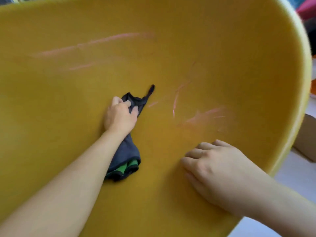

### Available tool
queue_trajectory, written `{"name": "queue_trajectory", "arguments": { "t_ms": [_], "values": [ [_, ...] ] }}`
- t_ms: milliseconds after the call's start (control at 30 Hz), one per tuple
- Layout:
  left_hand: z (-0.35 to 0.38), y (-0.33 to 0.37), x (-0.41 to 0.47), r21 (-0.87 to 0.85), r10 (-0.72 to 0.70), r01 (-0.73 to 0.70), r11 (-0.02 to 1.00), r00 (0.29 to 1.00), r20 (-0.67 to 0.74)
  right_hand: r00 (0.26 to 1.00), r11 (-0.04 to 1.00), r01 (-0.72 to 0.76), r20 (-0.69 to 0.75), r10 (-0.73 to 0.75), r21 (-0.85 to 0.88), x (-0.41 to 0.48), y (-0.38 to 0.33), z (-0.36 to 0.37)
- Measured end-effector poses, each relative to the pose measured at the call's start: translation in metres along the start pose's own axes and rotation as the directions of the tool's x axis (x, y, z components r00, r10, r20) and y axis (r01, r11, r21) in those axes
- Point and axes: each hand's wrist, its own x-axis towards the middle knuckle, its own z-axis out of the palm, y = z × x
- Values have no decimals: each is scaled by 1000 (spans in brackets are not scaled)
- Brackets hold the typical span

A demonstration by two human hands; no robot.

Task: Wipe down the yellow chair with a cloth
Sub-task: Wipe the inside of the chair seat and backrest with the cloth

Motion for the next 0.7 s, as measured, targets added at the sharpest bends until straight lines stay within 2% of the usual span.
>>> {"name": "queue_trajectory", "arguments": {
  "t_ms": [67,133,167,267,333,367,433,467,500,533,567,600,633,700],
  "values": [
    [7,21,-28,-63,179,-175,983,982,58,985,997,-61,-164,54,-37,-1,1,-5],
    [1,48,-82,-237,415,-379,894,902,122,952,991,-111,-296,82,-80,-7,10,-16],
    [-4,58,-107,-331,502,-433,838,851,156,933,983,-140,-349,92,-115,-11,18,-23],
    [-22,73,-149,-573,661,-460,678,723,202,836,937,-317,-510,203,-146,-25,54,-37],
    [-23,70,-152,-640,703,-444,627,676,220,748,893,-450,-558,361,-25,-31,73,-37],
    [-19,69,-146,-599,686,-466,651,699,202,705,870,-488,-558,439,68,-31,77,-35],
    [0,66,-117,-406,533,-451,795,839,109,672,835,-515,-514,534,194,-28,76,-29],
    [7,64,-98,-303,385,-343,889,918,91,670,829,-519,-502,547,210,-27,73,-27],
    [12,65,-82,-214,236,-213,953,968,90,666,828,-519,-506,548,213,-26,72,-25],
    [13,66,-71,-160,135,-118,980,986,100,662,826,-522,-511,549,211,-26,71,-24],
    [15,69,-69,-147,119,-102,984,986,114,665,827,-526,-510,545,198,-26,71,-22],
    [12,76,-75,-178,165,-139,974,976,142,672,833,-526,-517,530,171,-26,71,-20],
    [7,86,-88,-257,269,-224,940,950,156,673,840,-525,-537,509,138,-26,70,-19],
    [-8,107,-128,-492,509,-387,779,850,137,676,861,-503,-588,445,75,-26,70,-18]
  ]
}}
